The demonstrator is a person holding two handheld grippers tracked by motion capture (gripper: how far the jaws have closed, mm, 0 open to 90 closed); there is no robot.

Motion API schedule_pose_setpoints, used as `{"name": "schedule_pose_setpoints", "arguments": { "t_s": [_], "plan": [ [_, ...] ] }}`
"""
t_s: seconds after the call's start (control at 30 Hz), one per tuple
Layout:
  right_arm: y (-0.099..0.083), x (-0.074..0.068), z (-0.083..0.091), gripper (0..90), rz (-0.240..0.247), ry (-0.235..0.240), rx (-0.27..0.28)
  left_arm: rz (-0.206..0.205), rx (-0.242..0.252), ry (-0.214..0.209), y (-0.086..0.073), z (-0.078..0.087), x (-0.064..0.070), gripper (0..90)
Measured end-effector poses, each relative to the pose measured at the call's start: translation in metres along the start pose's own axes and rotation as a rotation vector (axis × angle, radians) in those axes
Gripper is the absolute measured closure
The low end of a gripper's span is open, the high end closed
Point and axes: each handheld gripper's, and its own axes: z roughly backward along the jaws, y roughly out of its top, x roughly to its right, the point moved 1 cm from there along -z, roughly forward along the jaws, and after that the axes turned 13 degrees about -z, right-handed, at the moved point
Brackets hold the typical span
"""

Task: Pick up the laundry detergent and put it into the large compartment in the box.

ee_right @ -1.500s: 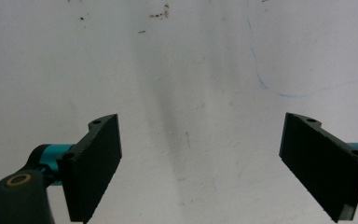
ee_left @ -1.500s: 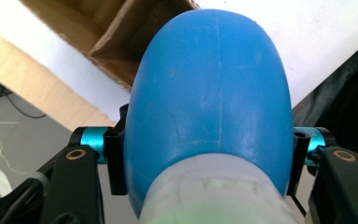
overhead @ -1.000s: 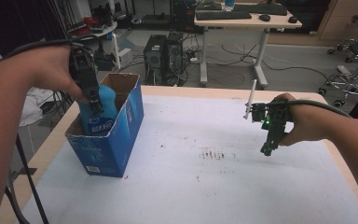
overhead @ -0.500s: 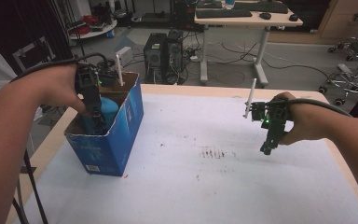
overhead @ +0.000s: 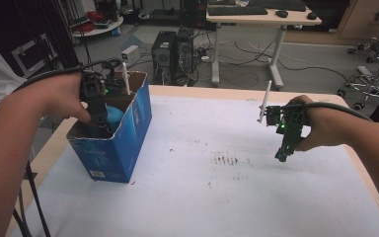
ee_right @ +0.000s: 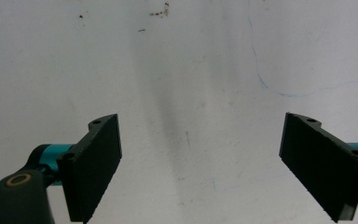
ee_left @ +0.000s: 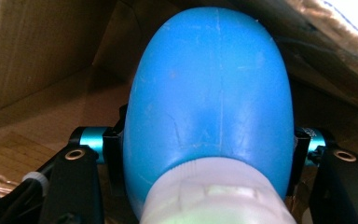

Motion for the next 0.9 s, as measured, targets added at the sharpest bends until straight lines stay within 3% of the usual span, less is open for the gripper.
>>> {"name": "schedule_pose_setpoints", "arguments": {
  "t_s": [0.43, 0.9],
  "plan": [
    [-0.001, -0.003, 0.002, 12.0, -0.003, -0.003, 0.0, -0.011, -0.007, 0.001, 0.002, 0.005, 0.002, 31.4],
    [-0.001, -0.003, 0.003, 12.0, -0.001, -0.003, 0.003, -0.01, 0.003, 0.046, -0.002, 0.017, 0.004, 28.1]
  ]
}}
